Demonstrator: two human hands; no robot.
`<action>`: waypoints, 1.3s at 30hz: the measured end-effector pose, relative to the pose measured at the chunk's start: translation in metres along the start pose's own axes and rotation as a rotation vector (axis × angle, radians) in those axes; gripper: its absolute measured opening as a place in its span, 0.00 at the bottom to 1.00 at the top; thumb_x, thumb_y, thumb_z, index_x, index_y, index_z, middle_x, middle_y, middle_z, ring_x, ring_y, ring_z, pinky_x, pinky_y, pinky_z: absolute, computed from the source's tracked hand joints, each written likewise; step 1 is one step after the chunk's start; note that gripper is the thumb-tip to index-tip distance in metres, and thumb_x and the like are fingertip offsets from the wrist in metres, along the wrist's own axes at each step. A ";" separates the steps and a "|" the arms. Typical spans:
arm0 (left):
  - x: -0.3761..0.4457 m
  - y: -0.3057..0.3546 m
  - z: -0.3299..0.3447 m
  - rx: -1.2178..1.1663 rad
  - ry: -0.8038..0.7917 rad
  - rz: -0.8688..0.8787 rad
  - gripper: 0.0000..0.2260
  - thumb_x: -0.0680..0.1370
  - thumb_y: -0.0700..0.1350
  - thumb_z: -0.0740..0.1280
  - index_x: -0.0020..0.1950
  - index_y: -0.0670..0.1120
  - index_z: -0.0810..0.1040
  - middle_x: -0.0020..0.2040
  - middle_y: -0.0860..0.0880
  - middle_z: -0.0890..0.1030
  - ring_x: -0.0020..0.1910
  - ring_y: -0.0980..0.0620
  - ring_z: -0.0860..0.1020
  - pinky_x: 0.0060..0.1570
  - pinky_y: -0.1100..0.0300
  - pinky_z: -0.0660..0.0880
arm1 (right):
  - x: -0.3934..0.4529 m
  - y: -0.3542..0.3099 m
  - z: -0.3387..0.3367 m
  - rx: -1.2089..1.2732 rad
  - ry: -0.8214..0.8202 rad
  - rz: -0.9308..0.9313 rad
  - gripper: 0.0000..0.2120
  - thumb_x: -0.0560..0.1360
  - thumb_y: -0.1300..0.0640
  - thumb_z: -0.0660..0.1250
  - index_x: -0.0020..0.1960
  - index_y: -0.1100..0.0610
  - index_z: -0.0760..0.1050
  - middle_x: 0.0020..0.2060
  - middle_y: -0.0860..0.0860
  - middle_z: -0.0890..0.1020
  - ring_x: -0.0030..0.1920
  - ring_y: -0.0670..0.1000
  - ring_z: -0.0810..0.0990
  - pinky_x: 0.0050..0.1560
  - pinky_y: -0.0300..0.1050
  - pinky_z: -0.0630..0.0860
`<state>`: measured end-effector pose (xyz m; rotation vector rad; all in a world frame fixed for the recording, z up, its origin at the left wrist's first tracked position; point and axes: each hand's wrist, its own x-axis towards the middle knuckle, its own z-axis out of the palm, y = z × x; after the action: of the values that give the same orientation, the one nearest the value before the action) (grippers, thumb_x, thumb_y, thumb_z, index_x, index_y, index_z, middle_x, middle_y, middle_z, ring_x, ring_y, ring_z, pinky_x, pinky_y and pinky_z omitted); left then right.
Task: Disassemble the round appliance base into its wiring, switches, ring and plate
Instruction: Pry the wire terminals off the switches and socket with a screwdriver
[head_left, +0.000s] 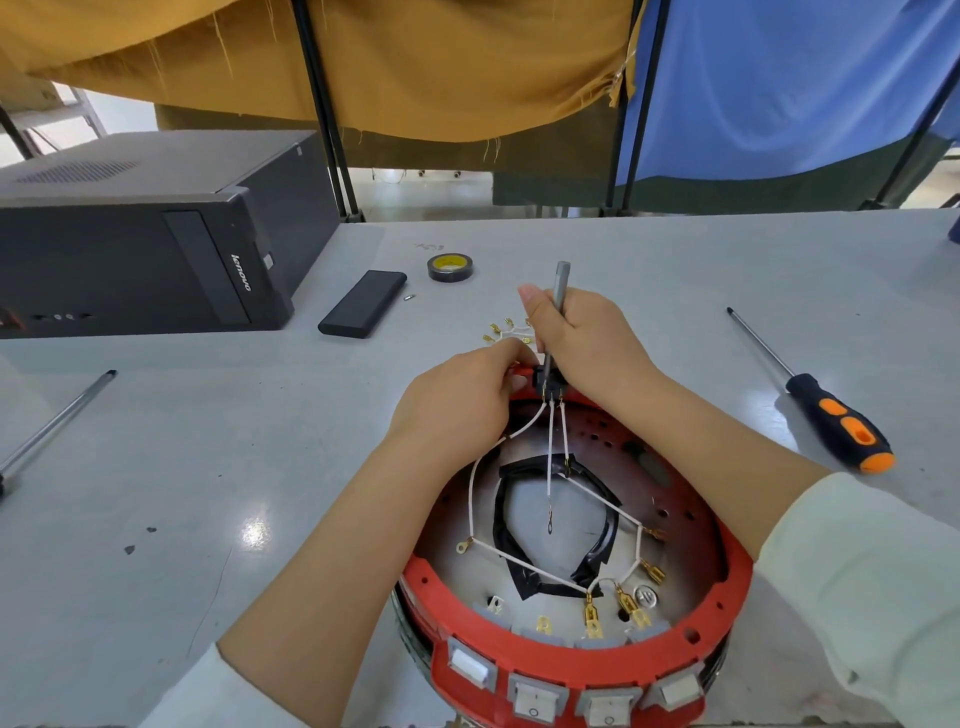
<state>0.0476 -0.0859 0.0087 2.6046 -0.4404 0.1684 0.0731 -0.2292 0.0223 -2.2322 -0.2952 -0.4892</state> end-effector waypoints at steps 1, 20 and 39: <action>0.000 0.000 0.000 0.001 0.000 0.001 0.10 0.80 0.48 0.57 0.59 0.58 0.72 0.54 0.52 0.80 0.51 0.48 0.76 0.42 0.57 0.67 | 0.002 0.000 0.000 -0.006 -0.013 0.015 0.25 0.81 0.45 0.54 0.28 0.53 0.68 0.24 0.46 0.71 0.27 0.44 0.71 0.32 0.35 0.66; -0.002 0.003 -0.002 -0.086 -0.016 -0.015 0.06 0.79 0.50 0.59 0.56 0.54 0.67 0.55 0.57 0.78 0.53 0.51 0.76 0.50 0.52 0.73 | 0.003 -0.005 -0.001 0.010 -0.019 0.114 0.25 0.81 0.45 0.53 0.28 0.53 0.69 0.23 0.44 0.72 0.27 0.43 0.72 0.32 0.40 0.66; -0.005 0.003 -0.010 -0.150 -0.042 0.031 0.06 0.74 0.47 0.67 0.38 0.53 0.74 0.37 0.55 0.78 0.37 0.56 0.75 0.40 0.58 0.72 | 0.009 -0.006 0.002 -0.033 -0.086 0.141 0.25 0.81 0.47 0.53 0.31 0.58 0.71 0.25 0.47 0.74 0.29 0.48 0.72 0.35 0.44 0.68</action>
<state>0.0419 -0.0821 0.0177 2.4594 -0.4892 0.0881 0.0801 -0.2234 0.0290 -2.2906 -0.1729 -0.3256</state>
